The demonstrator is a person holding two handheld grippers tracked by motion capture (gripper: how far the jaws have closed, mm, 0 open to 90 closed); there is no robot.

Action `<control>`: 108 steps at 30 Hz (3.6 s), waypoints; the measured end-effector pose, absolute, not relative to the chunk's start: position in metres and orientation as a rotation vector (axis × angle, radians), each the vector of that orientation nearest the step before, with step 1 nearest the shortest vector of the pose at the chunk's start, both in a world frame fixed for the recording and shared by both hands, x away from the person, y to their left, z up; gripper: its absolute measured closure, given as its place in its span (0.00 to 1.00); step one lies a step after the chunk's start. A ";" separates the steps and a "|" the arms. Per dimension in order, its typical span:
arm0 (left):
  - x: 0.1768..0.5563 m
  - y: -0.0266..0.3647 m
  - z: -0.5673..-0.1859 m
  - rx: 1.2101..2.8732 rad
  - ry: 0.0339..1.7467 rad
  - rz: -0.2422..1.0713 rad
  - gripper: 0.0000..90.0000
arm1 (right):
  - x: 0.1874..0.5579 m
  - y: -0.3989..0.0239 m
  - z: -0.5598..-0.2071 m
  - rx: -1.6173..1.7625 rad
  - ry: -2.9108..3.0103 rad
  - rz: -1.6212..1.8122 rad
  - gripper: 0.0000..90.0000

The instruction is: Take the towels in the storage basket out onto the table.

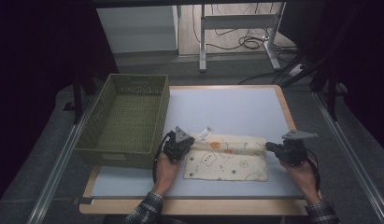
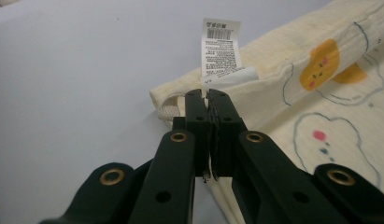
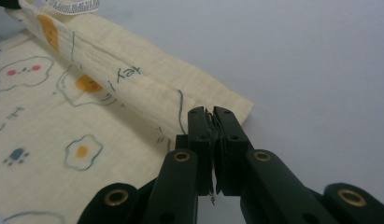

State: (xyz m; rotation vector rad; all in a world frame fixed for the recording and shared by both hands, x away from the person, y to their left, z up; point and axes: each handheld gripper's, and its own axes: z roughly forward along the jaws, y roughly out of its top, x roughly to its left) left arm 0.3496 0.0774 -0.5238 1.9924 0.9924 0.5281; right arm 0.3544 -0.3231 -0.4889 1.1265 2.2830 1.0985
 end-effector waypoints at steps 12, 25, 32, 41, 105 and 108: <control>0.312 0.085 -0.524 1.993 0.943 0.500 0.98 | 0.315 -0.321 -0.490 1.074 2.336 1.094 0.96; 0.290 0.092 -0.529 1.992 0.901 0.455 0.98 | 0.295 -0.321 -0.501 1.065 2.369 1.086 0.95; 0.278 0.093 -0.530 1.987 0.888 0.442 0.98 | 0.289 -0.323 -0.504 1.069 2.374 1.102 0.95; 0.267 0.096 -0.536 1.991 0.892 0.407 0.97 | 0.283 -0.323 -0.508 1.077 2.396 1.106 0.94; 0.377 0.075 -0.540 2.023 1.101 0.322 0.94 | 0.381 -0.305 -0.512 1.141 2.385 0.982 0.94; 0.376 0.075 -0.538 2.002 1.095 0.294 0.96 | 0.388 -0.309 -0.508 1.145 2.366 0.984 0.94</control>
